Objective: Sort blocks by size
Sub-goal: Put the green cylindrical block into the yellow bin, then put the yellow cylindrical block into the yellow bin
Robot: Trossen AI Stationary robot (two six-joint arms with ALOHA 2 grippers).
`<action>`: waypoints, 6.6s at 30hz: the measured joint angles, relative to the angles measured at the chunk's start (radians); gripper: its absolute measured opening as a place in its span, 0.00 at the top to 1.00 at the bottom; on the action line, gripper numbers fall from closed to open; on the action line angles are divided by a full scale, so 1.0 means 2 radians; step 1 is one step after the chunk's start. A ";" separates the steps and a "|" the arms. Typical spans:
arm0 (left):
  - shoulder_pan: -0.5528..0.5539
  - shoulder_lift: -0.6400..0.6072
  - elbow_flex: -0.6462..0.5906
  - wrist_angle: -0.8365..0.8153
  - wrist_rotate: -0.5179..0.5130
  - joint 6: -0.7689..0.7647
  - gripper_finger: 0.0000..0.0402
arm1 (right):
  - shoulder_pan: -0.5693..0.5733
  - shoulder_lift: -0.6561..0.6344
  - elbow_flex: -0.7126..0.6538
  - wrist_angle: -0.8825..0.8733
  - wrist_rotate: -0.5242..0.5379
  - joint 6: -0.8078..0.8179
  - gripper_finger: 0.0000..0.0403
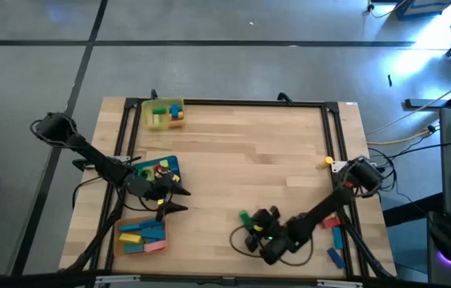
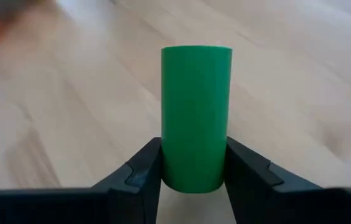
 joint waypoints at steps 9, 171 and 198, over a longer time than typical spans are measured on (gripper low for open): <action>-0.012 0.004 0.006 0.023 0.009 0.017 0.30 | -0.069 0.005 0.000 0.252 0.000 -0.279 0.65; 0.134 -0.151 0.066 -0.273 0.114 0.114 0.41 | -0.104 -0.079 0.001 0.136 -0.008 -0.398 0.25; 0.061 -0.022 -0.014 -0.042 0.007 0.083 0.41 | -0.388 -0.249 0.019 -0.592 -0.252 -0.273 0.25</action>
